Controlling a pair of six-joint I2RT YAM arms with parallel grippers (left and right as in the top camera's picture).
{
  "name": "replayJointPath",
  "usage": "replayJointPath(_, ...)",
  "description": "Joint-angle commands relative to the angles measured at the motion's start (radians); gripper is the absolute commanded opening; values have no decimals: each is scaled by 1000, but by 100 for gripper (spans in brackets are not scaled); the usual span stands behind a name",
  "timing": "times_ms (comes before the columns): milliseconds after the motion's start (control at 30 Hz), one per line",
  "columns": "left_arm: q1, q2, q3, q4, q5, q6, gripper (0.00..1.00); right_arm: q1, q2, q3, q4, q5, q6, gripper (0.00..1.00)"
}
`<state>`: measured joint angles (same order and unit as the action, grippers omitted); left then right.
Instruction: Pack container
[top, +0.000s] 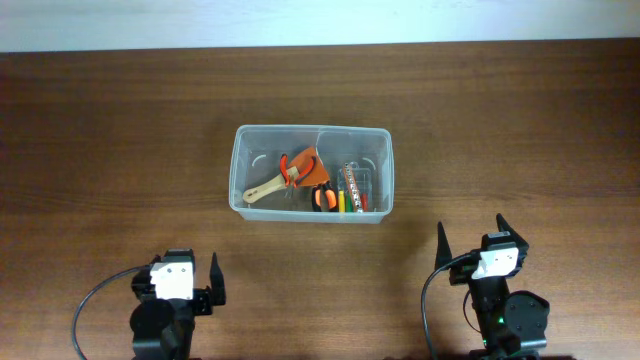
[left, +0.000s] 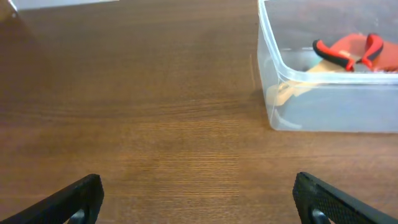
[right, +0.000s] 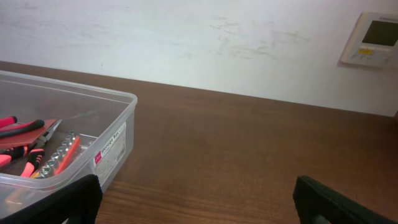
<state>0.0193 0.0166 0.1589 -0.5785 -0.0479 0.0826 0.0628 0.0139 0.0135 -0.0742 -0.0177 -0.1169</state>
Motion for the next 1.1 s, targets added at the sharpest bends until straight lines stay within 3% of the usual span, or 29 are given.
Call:
replayJointPath(0, 4, -12, -7, 3, -3, 99, 99, 8, -10, -8, 0, -9, -6, 99)
replayJointPath(1067, 4, -11, -7, 3, 19, 98, 99, 8, -10, -8, 0, -9, -6, 99)
